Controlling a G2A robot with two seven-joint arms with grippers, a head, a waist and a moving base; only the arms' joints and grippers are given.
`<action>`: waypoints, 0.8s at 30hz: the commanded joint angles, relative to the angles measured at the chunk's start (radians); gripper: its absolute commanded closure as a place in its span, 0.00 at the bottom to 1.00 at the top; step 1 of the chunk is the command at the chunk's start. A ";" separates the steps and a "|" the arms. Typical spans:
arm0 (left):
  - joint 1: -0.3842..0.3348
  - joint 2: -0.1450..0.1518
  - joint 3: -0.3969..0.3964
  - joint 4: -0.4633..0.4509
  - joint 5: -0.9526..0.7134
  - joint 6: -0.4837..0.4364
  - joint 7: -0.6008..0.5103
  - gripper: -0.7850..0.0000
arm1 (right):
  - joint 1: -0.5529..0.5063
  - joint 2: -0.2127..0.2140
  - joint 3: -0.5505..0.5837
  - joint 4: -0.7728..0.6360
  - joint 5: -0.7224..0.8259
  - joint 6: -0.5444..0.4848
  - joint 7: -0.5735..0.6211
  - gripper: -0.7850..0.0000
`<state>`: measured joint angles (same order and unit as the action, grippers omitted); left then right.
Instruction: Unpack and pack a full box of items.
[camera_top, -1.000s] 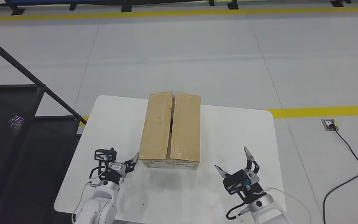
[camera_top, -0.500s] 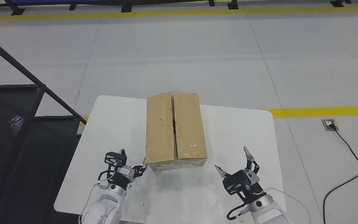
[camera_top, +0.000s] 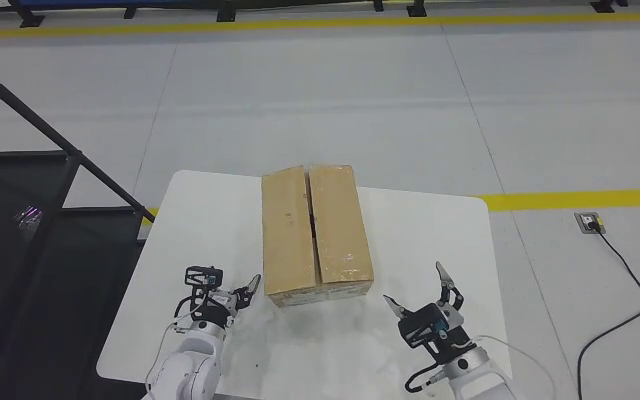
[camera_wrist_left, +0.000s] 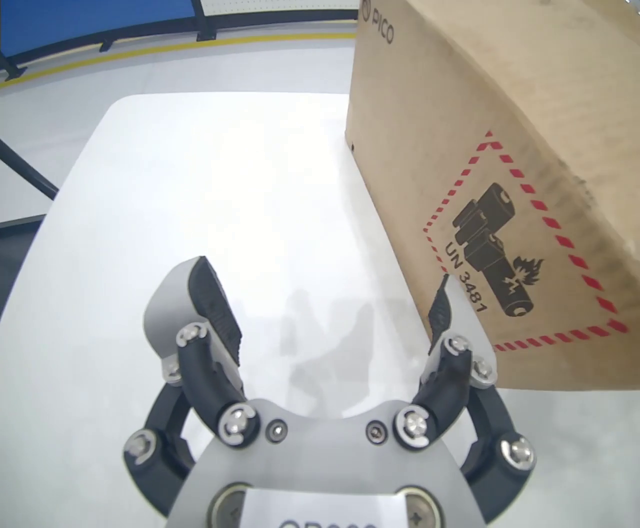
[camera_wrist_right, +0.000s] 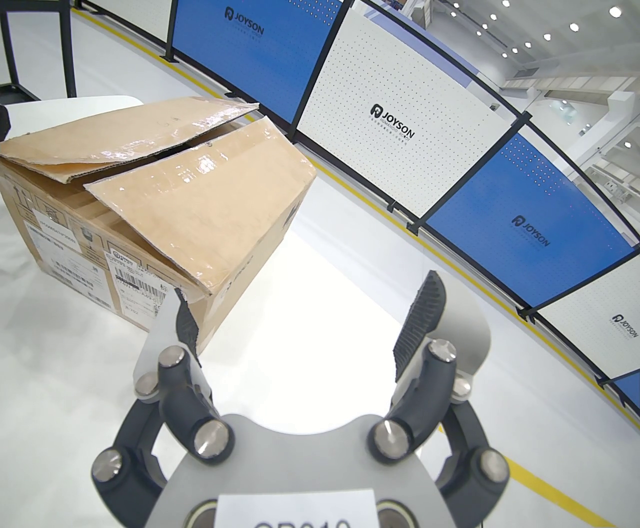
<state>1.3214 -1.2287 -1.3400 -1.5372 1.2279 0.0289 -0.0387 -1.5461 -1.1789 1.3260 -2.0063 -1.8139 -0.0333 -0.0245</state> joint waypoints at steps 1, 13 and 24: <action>-0.007 -0.003 0.018 0.003 0.006 -0.020 0.007 0.00 | 0.000 0.000 0.000 0.000 0.000 0.000 0.000 0.00; -0.011 -0.007 0.053 -0.004 0.053 -0.072 0.005 0.00 | 0.051 -0.006 -0.077 0.021 -0.133 -0.015 0.028 0.00; 0.000 -0.010 0.061 -0.028 0.057 -0.096 -0.008 0.00 | 0.209 -0.033 -0.224 0.154 -0.345 0.022 0.071 0.00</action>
<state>1.3210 -1.2385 -1.2814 -1.5636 1.2834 -0.0663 -0.0465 -1.3546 -1.2090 1.1147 -1.8700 -2.1493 -0.0125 0.0435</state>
